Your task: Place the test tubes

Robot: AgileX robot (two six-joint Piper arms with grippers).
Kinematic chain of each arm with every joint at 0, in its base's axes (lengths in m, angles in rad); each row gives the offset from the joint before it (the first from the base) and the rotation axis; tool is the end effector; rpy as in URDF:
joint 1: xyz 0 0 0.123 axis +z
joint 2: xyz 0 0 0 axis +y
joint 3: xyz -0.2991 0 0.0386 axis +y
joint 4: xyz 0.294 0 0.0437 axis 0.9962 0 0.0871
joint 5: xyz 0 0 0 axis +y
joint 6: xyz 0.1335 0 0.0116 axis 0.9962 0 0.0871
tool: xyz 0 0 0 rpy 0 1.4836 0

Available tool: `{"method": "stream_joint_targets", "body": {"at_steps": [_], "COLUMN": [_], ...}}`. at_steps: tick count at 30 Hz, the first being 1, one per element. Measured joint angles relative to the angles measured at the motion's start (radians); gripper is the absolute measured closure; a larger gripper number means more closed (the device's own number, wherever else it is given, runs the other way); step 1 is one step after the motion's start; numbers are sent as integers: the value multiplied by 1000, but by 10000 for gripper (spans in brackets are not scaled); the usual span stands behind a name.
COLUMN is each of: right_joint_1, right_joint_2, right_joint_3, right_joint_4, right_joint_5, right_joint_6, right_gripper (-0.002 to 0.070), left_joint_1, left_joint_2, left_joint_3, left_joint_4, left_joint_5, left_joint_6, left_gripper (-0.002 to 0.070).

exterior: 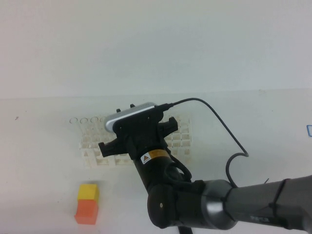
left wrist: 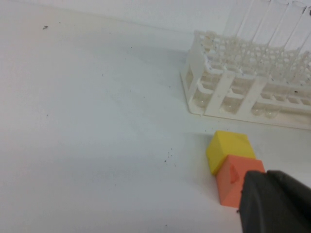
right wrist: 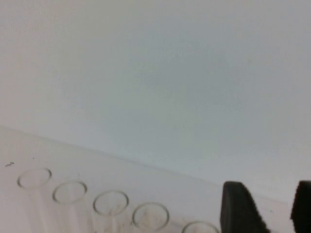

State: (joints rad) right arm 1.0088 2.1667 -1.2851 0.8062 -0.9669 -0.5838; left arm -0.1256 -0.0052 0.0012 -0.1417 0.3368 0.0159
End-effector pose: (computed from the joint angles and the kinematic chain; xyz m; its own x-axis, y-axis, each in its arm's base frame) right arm 0.3489 0.4047 0.1489 0.0141 -0.0520 -0.9985 -0.3639 0.9299 -0.0536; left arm 0.1227 -0.0218 0.1727 -0.2566 -0.0861 -0.9627 0.1409 0.9821 -0.1253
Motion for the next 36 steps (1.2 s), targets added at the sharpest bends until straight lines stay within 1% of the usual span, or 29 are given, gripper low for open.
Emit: {"method": "stream_joint_targets", "body": {"at_steps": [8,12,14,17,19,24,29,33,36], "right_joint_1": [0,0,0,0,0,0,0,-11,-58], "right_joint_2": [-99,-211,-293,-433,-523,-753,-949,-1043,-1095], "right_joint_3": [0,0,0,6,21,78,91,94,94], "right_joint_4": [-17,-62,-107,-192,-257,-489,-734,-862,-892], "right_joint_5": [-13,-13,-13,-11,16,200,605,812,941], "right_joint_6": [-76,-132,-169,-255,-322,-381,-390,-392,-392], "right_gripper": [424,458,507,619,650,673,676,676,677], "left_joint_1": [0,0,0,0,0,0,0,0,0], "left_joint_2": [0,0,0,0,0,0,0,0,0], "left_joint_3": [0,0,0,0,0,0,0,0,0], "left_joint_4": [2,2,2,2,2,2,2,2,2], "left_joint_5": [0,0,0,0,0,0,0,0,0], "left_joint_6": [0,0,0,0,0,0,13,17,17], "left_gripper": [676,676,676,676,676,676,676,676,676]}}
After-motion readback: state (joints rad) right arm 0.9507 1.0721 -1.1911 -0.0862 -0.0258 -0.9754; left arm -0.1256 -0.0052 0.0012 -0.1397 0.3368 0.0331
